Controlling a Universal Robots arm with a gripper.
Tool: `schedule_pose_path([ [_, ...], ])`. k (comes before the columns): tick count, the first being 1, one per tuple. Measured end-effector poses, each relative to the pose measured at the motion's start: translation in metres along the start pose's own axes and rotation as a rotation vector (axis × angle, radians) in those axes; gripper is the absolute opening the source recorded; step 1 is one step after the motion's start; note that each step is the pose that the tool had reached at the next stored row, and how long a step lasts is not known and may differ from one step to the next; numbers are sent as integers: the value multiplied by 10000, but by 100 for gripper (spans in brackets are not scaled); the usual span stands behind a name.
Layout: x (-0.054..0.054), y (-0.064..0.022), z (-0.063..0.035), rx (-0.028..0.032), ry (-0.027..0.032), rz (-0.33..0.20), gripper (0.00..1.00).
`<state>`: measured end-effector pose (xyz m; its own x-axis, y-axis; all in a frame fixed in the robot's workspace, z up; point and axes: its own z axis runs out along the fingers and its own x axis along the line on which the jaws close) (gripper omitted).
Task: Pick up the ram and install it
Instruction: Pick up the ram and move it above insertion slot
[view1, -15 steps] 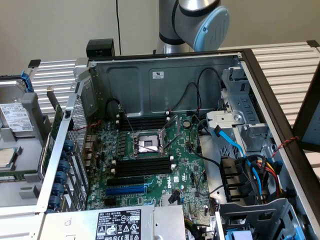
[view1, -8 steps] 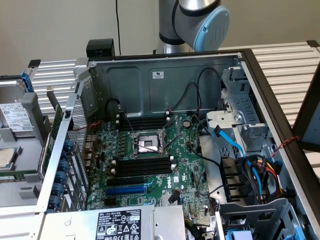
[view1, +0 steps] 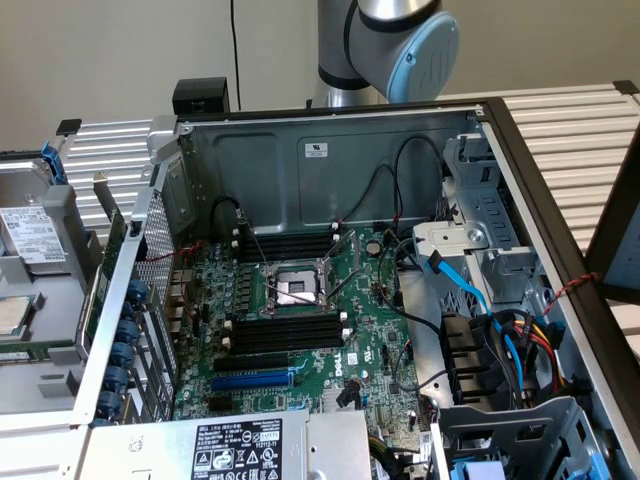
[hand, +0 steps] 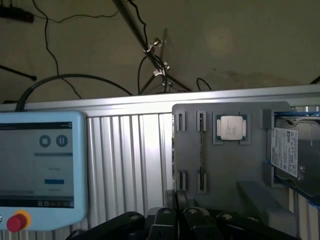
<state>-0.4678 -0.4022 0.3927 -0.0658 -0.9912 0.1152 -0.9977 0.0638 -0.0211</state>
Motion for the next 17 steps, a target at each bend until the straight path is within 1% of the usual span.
schedule_pose_path([
  [13, 0, 0, -1, -1, 1, -1, 12],
  [15, 1, 0, -3, -6, -21, 0, 12],
  [16, 2, 0, -3, -5, -44, 1, 12],
  [17, 4, 0, -2, -5, -82, 1, 12],
])
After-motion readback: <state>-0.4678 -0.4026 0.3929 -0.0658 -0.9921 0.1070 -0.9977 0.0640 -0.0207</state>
